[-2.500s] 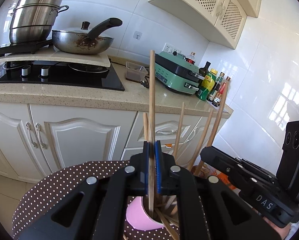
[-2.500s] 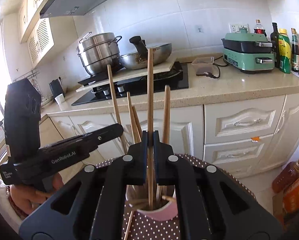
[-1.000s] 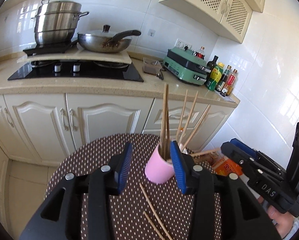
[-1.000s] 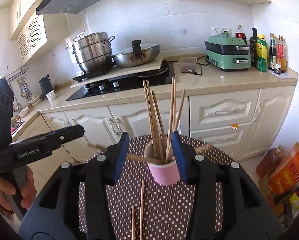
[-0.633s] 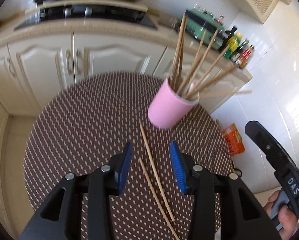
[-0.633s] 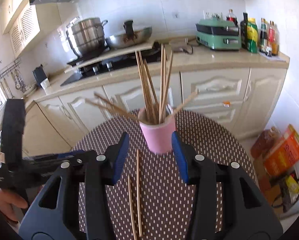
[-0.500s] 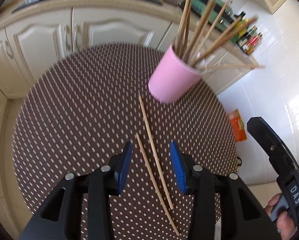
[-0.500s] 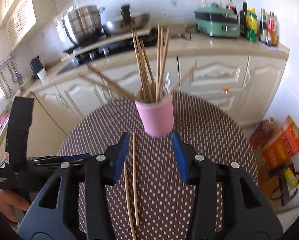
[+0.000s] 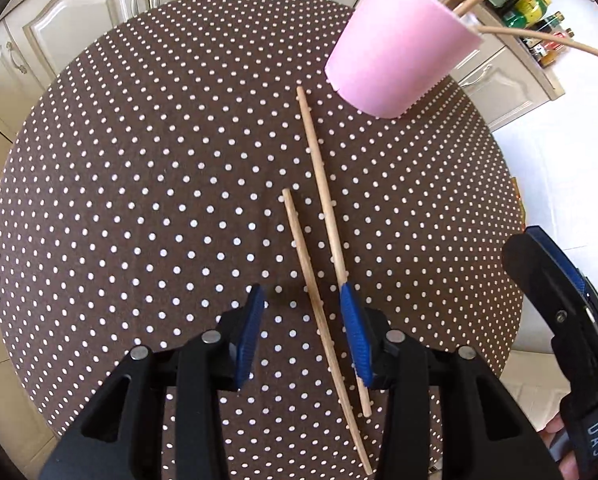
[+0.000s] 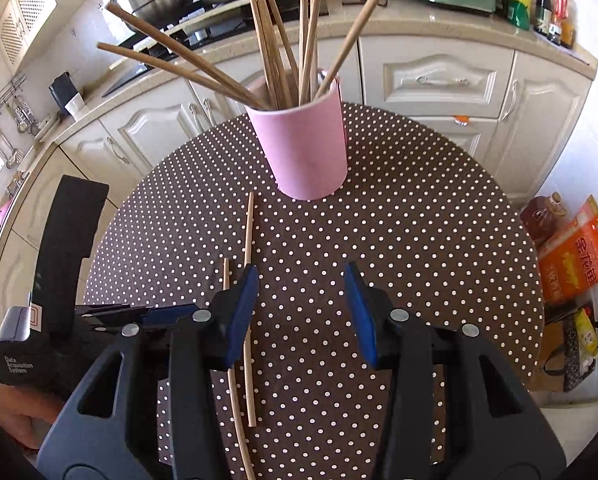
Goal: Organize utensils
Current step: 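Move the left tool back to the chopstick pile while the right tool returns too, then close the left tool on a chopstick while the right tool grasps another chopstick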
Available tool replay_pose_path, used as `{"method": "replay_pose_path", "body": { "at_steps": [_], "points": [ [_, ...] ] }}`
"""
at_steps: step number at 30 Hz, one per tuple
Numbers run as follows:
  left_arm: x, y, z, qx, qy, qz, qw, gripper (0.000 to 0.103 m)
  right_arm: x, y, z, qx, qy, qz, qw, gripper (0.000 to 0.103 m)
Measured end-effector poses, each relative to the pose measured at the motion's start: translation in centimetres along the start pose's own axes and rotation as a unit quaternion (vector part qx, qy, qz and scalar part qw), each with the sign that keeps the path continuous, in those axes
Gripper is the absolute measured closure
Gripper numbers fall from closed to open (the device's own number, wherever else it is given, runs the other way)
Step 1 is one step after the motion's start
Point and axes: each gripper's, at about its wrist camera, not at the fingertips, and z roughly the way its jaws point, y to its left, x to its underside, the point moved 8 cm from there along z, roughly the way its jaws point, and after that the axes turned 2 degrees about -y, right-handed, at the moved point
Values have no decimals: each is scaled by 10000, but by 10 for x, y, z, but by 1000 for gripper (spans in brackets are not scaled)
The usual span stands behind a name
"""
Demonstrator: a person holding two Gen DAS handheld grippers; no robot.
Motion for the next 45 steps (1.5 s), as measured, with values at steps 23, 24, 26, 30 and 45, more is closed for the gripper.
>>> {"method": "replay_pose_path", "body": {
  "at_steps": [23,24,26,30,45],
  "points": [
    [-18,-66,36,-1041,-221,861,9906,97,-9,7,41,-273,577,-217,9977,59],
    [-22,-66,36,-969,-213,804,9918,97,-8,7,43,-289,611,-224,9975,59],
    [-27,-60,37,-884,-227,700,9934,98,-7,9,47,-324,669,-225,9970,59],
    [-43,-45,35,-626,-331,439,9965,98,-4,14,57,-435,855,-225,9951,59],
    [-89,6,45,-233,-225,232,9992,97,-5,50,106,-356,1556,-567,9855,60]
  ]
}}
